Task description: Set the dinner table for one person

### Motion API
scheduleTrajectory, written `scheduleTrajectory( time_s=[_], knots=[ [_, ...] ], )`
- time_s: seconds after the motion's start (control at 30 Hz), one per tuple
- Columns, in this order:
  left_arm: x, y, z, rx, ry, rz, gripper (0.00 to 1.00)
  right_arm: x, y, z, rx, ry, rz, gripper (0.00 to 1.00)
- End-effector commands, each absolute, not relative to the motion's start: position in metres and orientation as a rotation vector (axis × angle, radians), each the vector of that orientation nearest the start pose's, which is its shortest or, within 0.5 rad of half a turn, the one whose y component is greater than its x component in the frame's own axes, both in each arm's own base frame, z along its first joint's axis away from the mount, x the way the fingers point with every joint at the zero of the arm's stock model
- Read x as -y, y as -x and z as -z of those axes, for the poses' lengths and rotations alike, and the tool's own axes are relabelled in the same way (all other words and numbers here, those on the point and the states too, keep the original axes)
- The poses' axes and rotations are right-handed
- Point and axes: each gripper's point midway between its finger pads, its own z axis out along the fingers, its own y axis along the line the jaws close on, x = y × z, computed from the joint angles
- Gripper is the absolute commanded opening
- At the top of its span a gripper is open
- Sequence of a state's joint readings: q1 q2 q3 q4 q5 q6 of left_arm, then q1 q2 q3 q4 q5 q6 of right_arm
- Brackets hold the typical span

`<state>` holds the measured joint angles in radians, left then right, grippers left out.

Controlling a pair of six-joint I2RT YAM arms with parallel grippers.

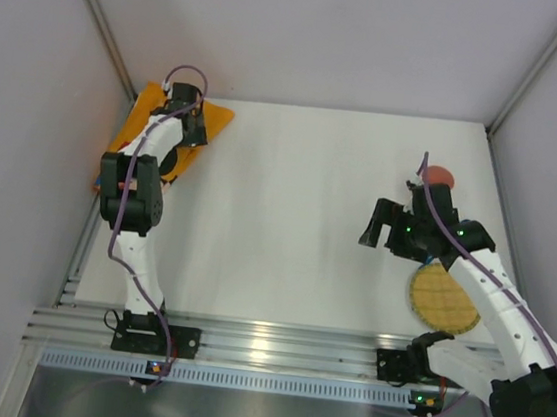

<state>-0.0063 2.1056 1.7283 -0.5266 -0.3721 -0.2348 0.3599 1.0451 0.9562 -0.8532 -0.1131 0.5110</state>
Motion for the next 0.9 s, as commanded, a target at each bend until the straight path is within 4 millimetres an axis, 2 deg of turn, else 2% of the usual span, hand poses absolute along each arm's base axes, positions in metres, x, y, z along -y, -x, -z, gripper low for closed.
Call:
scheduleTrajectory(
  time_s=[0.0, 0.1, 0.13, 0.17, 0.27, 0.3, 0.37, 0.47, 0.53, 0.57, 0.6, 0.63, 0.67, 0.7, 0.73, 0.77, 0.8, 0.83, 0.87],
  knots=[
    [-0.076, -0.540, -0.099, -2.334, 0.464, -0.383, 0.95, -0.130, -0.237, -0.177, -2.516, -0.155, -0.483, 1.00],
    [-0.080, -0.546, -0.100, -2.335, 0.459, -0.360, 0.85, -0.130, -0.239, -0.173, -2.530, -0.164, -0.473, 1.00],
    [-0.081, -0.546, -0.100, -2.336, 0.465, -0.351, 0.77, -0.130, -0.239, -0.172, -2.533, -0.163, -0.471, 1.00],
    [-0.084, -0.546, -0.102, -2.332, 0.478, -0.349, 0.61, -0.131, -0.239, -0.172, -2.535, -0.166, -0.475, 1.00],
    [-0.079, -0.546, -0.106, -2.329, 0.481, -0.297, 0.43, -0.130, -0.239, -0.169, -2.544, -0.172, -0.469, 1.00],
    [-0.077, -0.546, -0.105, -2.333, 0.479, -0.283, 0.26, -0.130, -0.238, -0.168, -2.546, -0.172, -0.465, 1.00],
    [-0.072, -0.544, -0.103, -2.348, 0.479, -0.255, 0.03, -0.130, -0.237, -0.166, -2.552, -0.171, -0.466, 1.00],
    [-0.064, -0.542, -0.111, -2.347, 0.512, -0.183, 0.00, -0.130, -0.236, -0.163, -2.557, -0.163, -0.469, 1.00],
    [-0.053, -0.544, -0.135, -2.303, 0.527, -0.097, 0.00, -0.130, -0.237, -0.164, -2.554, -0.151, -0.466, 1.00],
    [-0.041, -0.545, -0.146, -2.289, 0.512, -0.042, 0.00, -0.130, -0.238, -0.166, -2.546, -0.144, -0.465, 1.00],
    [-0.032, -0.546, -0.169, -2.245, 0.500, -0.007, 0.00, -0.128, -0.239, -0.168, -2.538, -0.141, -0.453, 1.00],
    [-0.023, -0.547, -0.181, -2.226, 0.477, 0.011, 0.00, -0.127, -0.240, -0.170, -2.530, -0.140, -0.445, 1.00],
    [0.005, -0.548, -0.194, -2.214, 0.410, 0.041, 0.00, -0.126, -0.241, -0.173, -2.520, -0.137, -0.441, 1.00],
    [0.020, -0.546, -0.217, -2.178, 0.351, 0.054, 0.00, -0.123, -0.241, -0.178, -2.506, -0.143, -0.422, 1.00],
    [0.035, -0.544, -0.226, -2.169, 0.309, 0.065, 0.00, -0.121, -0.242, -0.181, -2.494, -0.141, -0.413, 1.00],
    [0.072, -0.538, -0.233, -2.171, 0.221, 0.100, 0.00, -0.119, -0.242, -0.184, -2.487, -0.151, -0.402, 1.00],
    [0.089, -0.533, -0.243, -2.162, 0.169, 0.100, 0.00, -0.115, -0.239, -0.186, -2.487, -0.155, -0.380, 1.00],
    [0.126, -0.524, -0.244, -2.174, 0.090, 0.136, 0.00, -0.110, -0.239, -0.187, -2.481, -0.169, -0.351, 1.00],
    [0.144, -0.515, -0.243, -2.192, 0.048, 0.157, 0.00, -0.107, -0.238, -0.188, -2.479, -0.177, -0.335, 1.00]
  ],
)
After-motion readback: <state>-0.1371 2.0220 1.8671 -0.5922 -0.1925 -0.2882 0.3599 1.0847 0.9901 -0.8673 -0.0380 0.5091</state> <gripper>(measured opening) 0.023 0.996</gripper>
